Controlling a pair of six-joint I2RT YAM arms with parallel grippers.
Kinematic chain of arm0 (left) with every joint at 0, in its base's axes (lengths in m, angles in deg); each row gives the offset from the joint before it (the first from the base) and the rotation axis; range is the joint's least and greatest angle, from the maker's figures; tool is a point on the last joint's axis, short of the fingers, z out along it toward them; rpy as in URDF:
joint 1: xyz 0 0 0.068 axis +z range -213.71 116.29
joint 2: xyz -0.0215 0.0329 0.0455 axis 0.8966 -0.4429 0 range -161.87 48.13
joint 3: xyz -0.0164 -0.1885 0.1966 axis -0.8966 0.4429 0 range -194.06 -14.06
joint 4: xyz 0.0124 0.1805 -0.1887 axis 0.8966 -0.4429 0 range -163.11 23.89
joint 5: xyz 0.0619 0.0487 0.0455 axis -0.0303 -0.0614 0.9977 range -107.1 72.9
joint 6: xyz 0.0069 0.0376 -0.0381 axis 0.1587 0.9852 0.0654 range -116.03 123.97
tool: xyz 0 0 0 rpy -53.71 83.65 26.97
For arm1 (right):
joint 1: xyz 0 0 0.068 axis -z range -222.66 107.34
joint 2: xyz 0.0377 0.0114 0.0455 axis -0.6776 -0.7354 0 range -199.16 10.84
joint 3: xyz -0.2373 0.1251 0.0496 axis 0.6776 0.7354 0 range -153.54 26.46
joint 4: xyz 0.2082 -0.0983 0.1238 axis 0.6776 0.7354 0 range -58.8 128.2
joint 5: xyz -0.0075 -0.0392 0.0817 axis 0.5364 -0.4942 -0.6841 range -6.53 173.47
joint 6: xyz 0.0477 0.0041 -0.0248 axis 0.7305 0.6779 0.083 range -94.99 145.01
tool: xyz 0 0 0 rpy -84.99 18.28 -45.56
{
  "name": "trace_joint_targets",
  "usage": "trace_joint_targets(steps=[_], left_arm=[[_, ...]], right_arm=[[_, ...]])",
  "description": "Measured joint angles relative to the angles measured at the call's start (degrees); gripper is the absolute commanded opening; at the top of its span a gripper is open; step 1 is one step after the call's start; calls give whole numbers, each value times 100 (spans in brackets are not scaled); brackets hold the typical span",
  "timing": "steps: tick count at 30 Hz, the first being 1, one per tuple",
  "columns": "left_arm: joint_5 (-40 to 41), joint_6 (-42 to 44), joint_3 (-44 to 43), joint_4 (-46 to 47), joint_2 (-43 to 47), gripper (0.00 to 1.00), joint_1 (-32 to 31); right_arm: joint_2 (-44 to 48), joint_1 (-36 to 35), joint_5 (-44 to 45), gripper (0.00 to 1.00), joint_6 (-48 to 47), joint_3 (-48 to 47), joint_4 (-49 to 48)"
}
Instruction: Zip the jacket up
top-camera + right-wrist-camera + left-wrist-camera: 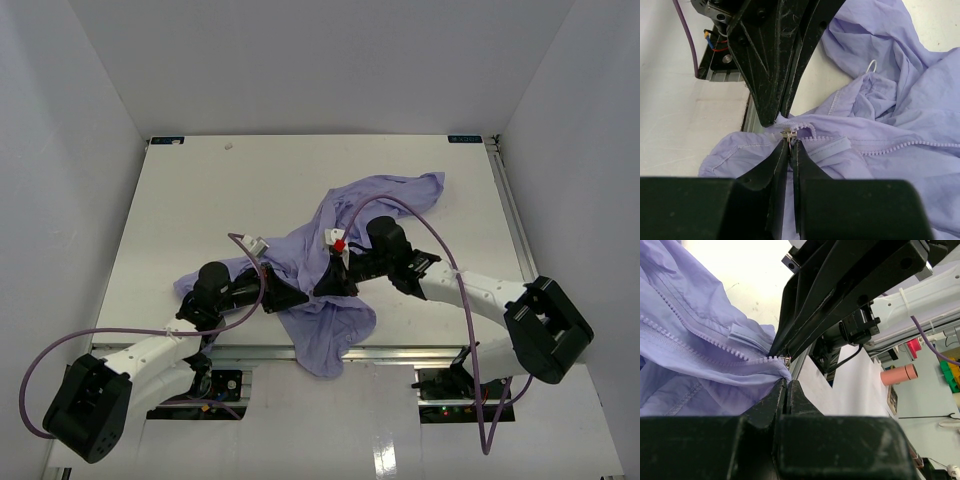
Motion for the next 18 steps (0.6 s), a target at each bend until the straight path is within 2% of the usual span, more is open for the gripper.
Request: trace_joint_targets(steps=[2,5,7,9,13,18], left_arm=[[47,3,-2,-19,16,0,0],[166,5,-28,-91,100,25,0],[255,9,-59,-164,167,37,-2],[316,38,-69,-228,210,43,-2],[331,52,-73,-286,218,50,-2],[329,95,-174,-270,57,48,-2]], right_arm=[[75,-5,125,8,10,1,55],[191,-14,270,8,92,11,78],[272,-18,344,8,214,64,-6],[339,-19,413,8,368,128,-120],[352,-19,531,8,789,165,-432],[206,-19,608,8,1258,165,-809]])
